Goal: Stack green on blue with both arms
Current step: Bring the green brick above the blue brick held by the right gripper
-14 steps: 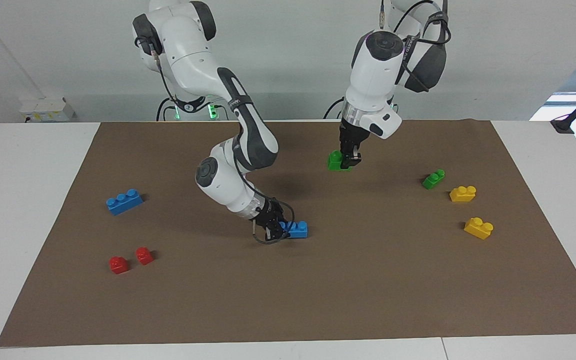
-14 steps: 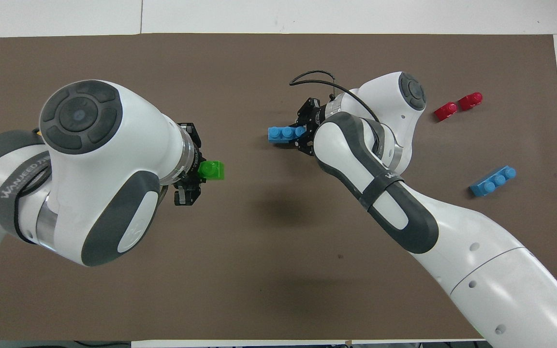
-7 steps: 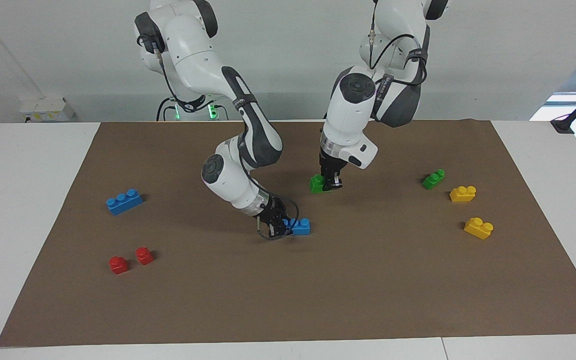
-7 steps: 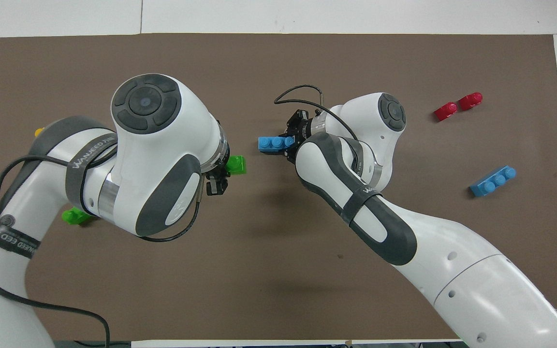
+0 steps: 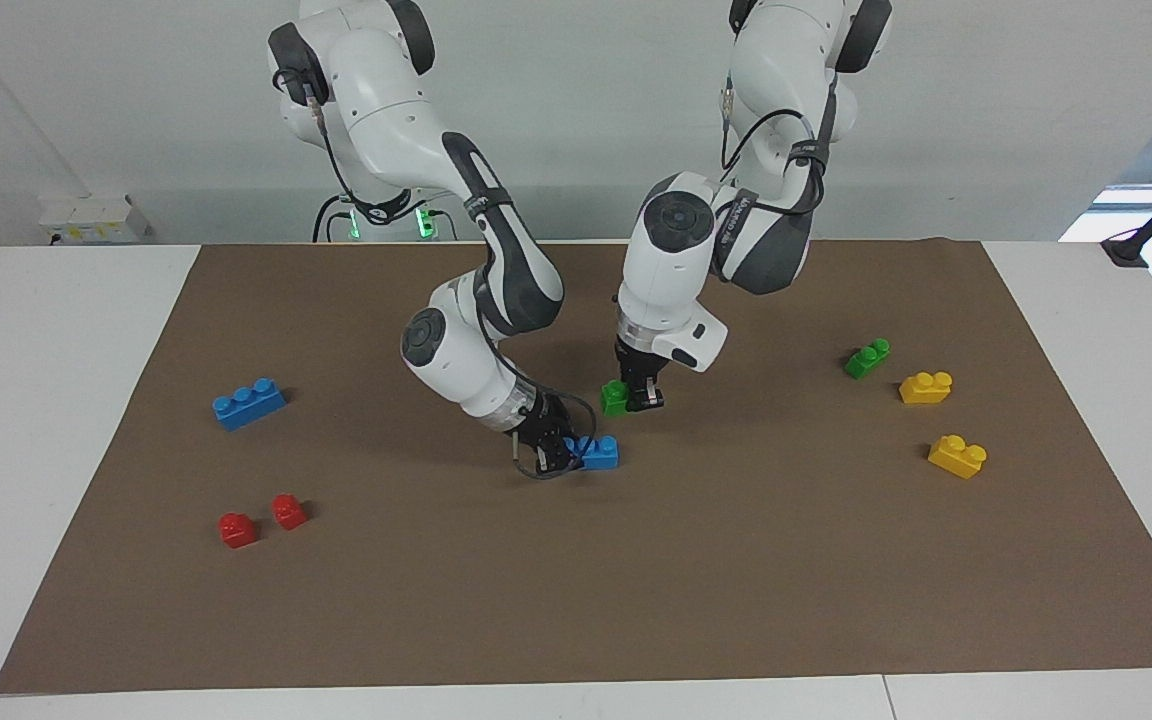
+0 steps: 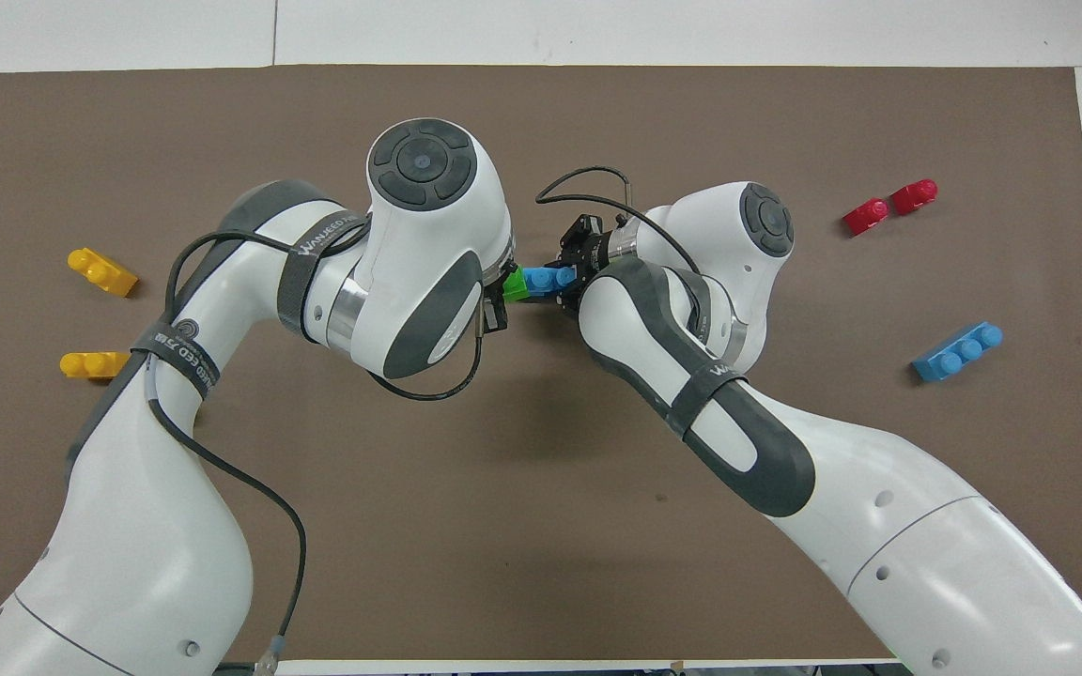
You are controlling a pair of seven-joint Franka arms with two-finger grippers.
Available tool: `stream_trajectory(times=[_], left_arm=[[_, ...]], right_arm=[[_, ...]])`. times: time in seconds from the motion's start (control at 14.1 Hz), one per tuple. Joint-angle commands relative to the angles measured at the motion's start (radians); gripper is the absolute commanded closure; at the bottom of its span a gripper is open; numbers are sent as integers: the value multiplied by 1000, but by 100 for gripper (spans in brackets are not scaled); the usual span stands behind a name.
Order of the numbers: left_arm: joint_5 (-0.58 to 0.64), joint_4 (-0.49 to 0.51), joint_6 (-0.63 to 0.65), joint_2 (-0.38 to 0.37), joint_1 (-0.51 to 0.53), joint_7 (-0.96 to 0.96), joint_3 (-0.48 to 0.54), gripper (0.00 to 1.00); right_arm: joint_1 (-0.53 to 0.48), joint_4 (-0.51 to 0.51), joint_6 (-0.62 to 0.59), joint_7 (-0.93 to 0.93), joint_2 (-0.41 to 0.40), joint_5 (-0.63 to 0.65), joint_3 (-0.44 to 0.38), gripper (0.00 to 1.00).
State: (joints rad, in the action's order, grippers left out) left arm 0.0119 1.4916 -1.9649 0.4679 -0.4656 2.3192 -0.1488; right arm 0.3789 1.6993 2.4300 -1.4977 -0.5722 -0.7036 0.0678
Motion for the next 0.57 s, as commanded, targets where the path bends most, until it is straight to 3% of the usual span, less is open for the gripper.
stream_trajectory(times=[0.0, 0.5], left_arm=[[20, -43, -18, 43, -27, 43, 20, 100], [42, -76, -63, 80, -53, 71, 23, 100]], right_arm=[[-6, 48, 14, 48, 17, -31, 0, 100], [-2, 49, 30, 47, 17, -51, 0, 100]])
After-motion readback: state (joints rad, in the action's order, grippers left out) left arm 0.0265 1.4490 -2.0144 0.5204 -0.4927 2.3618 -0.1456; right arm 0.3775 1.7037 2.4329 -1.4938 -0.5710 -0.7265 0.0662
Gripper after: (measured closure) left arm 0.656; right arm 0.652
